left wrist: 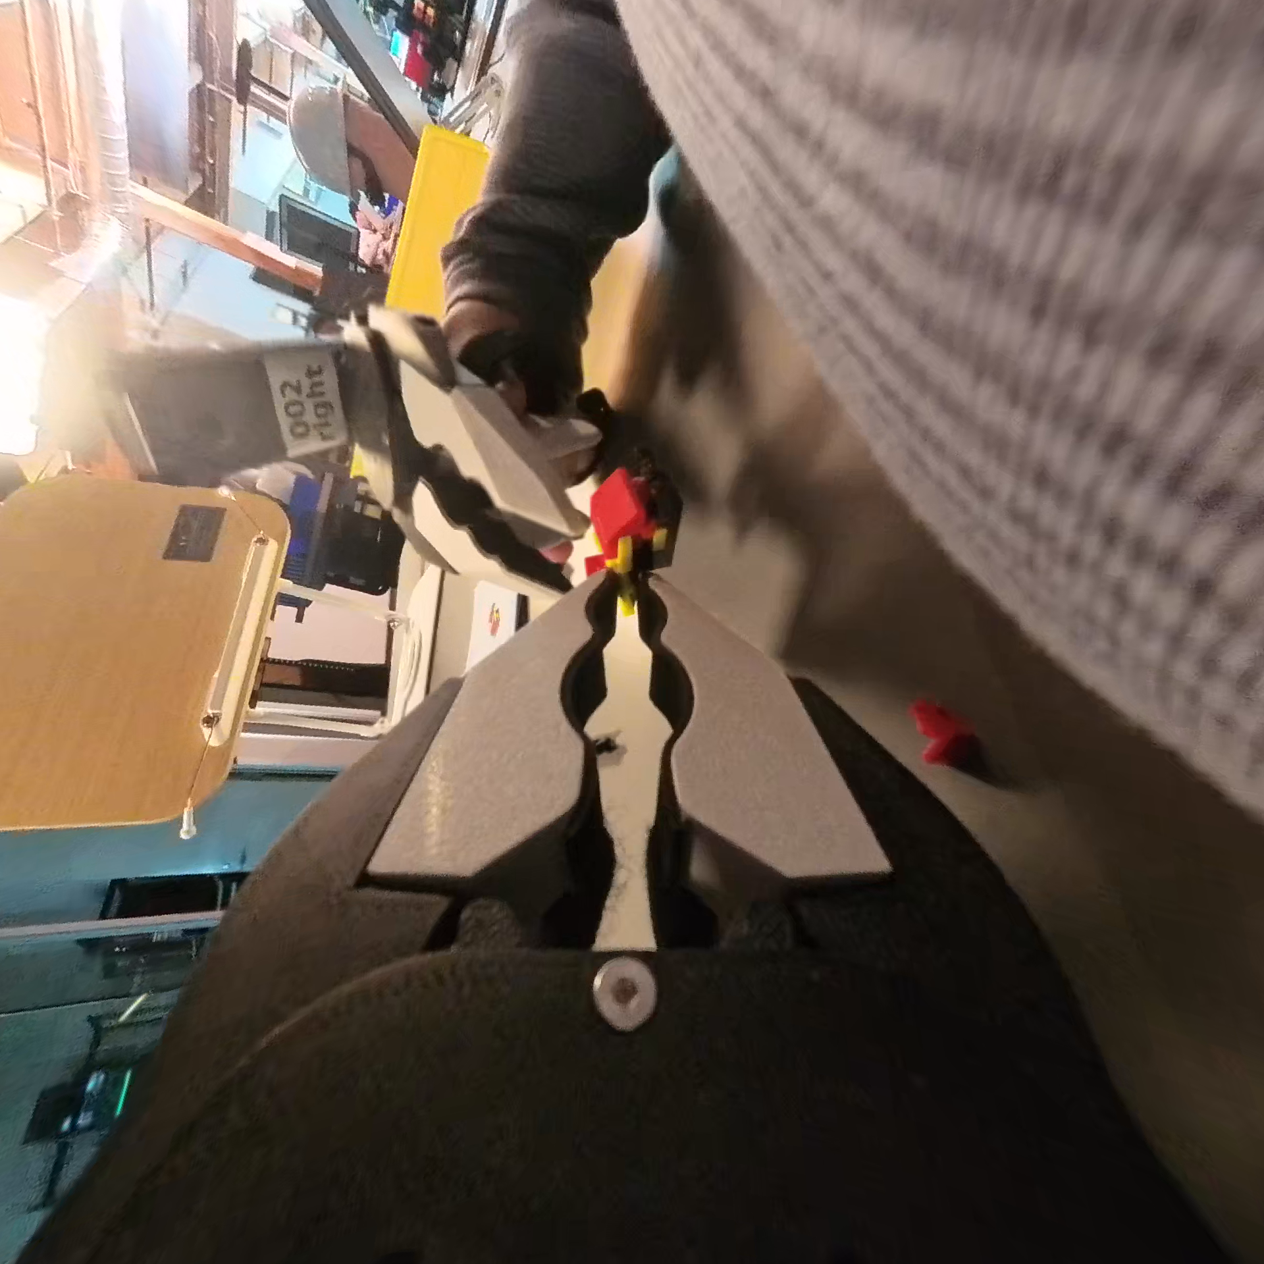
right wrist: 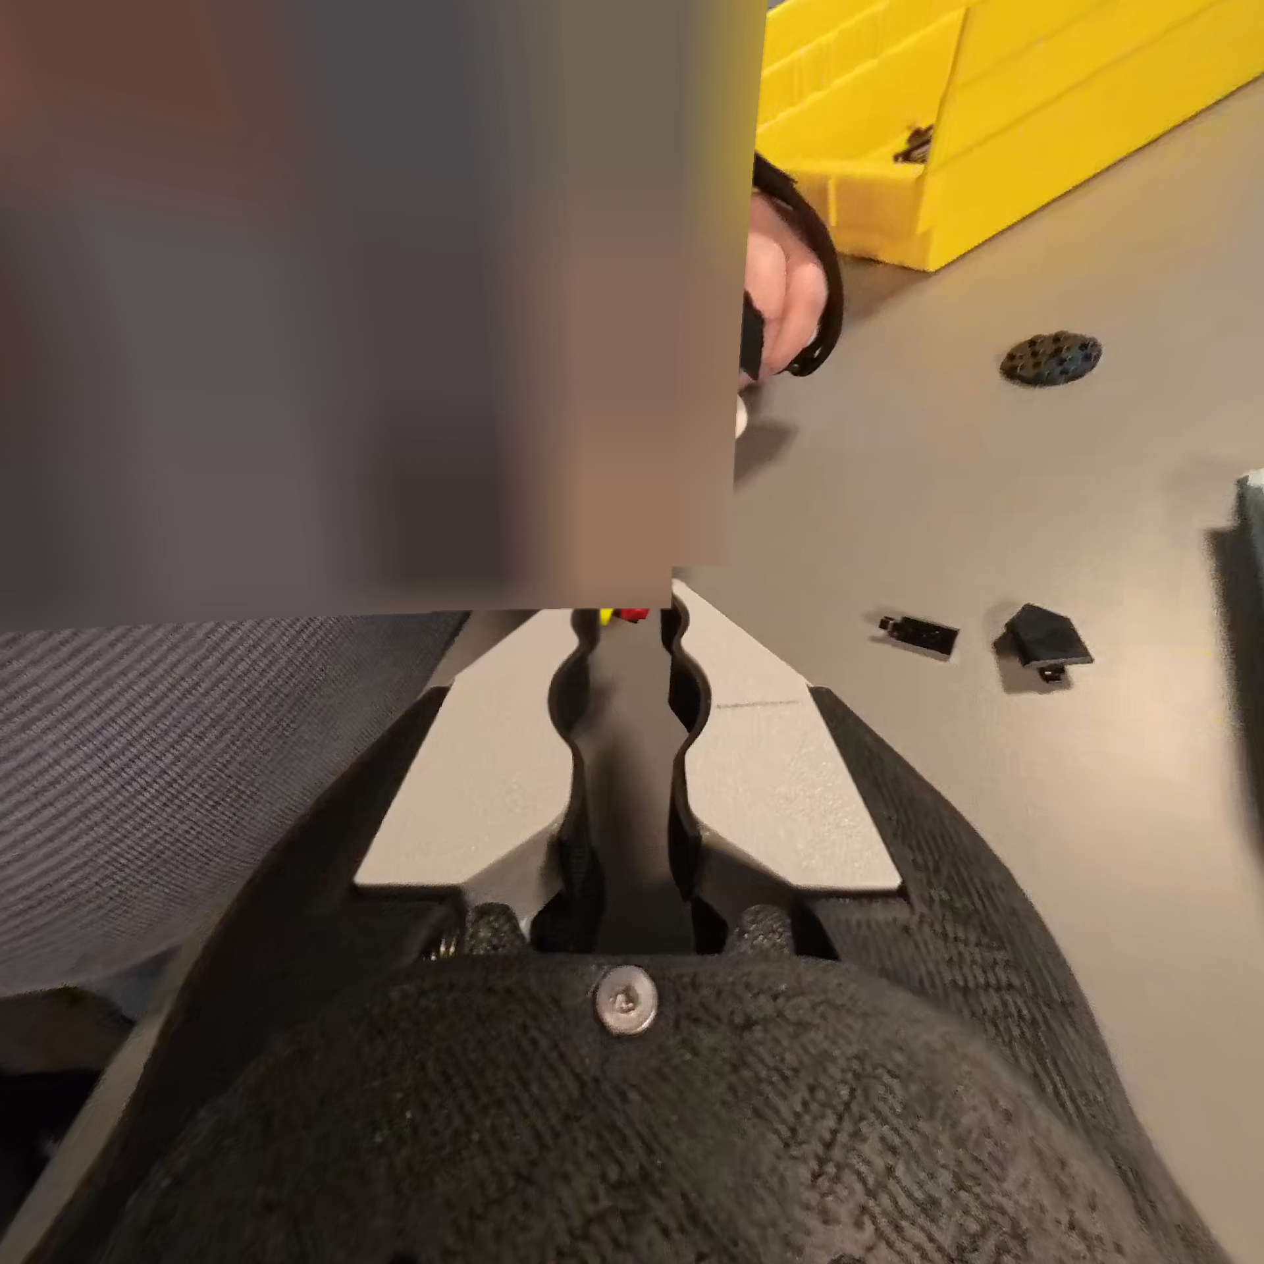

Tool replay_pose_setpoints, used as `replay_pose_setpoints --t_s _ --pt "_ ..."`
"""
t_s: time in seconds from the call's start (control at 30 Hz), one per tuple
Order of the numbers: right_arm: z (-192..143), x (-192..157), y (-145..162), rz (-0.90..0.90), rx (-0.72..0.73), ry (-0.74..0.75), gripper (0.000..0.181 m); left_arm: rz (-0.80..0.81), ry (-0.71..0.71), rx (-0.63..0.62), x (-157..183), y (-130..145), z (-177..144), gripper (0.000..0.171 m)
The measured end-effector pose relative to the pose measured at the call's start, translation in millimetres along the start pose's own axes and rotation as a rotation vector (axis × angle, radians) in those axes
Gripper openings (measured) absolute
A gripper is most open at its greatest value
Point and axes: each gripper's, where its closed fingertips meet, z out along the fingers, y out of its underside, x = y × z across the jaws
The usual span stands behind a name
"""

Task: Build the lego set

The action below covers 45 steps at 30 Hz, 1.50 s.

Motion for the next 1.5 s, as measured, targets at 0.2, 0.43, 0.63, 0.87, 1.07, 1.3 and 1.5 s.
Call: replay_pose_setpoints --t_s 0.2,0.43,0.63,0.87,1.07,1.3,1.5 --pt "3 -3 1 0.087 -0.007 -0.060 0.007 0.017 -0.020 0.014 -3 -4 -1 0.005" --pt "2 -3 1 0.101 -0.001 -0.066 0.005 0.026 -0.028 0.011 -3 -5 -2 0.004" --pt "-2 -1 -6 0.020 0.041 0.012 0.006 0.012 -0.066 -0.032 -10 -1 -2 0.004" --pt "-2 -3 -10 -0.078 0.056 0.098 0.021 0.020 -0.103 -0.062 -17 3 -4 0.004" --pt "-2 -2 -10 -0.127 0.045 0.173 0.018 0.027 -0.107 -0.067 -17 3 -5 0.004" --pt "-2 -2 -9 -0.167 0.045 0.204 0.018 0.027 -0.101 -0.068 -16 3 -4 0.004" --pt "-47 25 -38 -0.476 0.218 0.581 0.030 0.028 -0.164 -0.092 -27 12 -9 0.004"
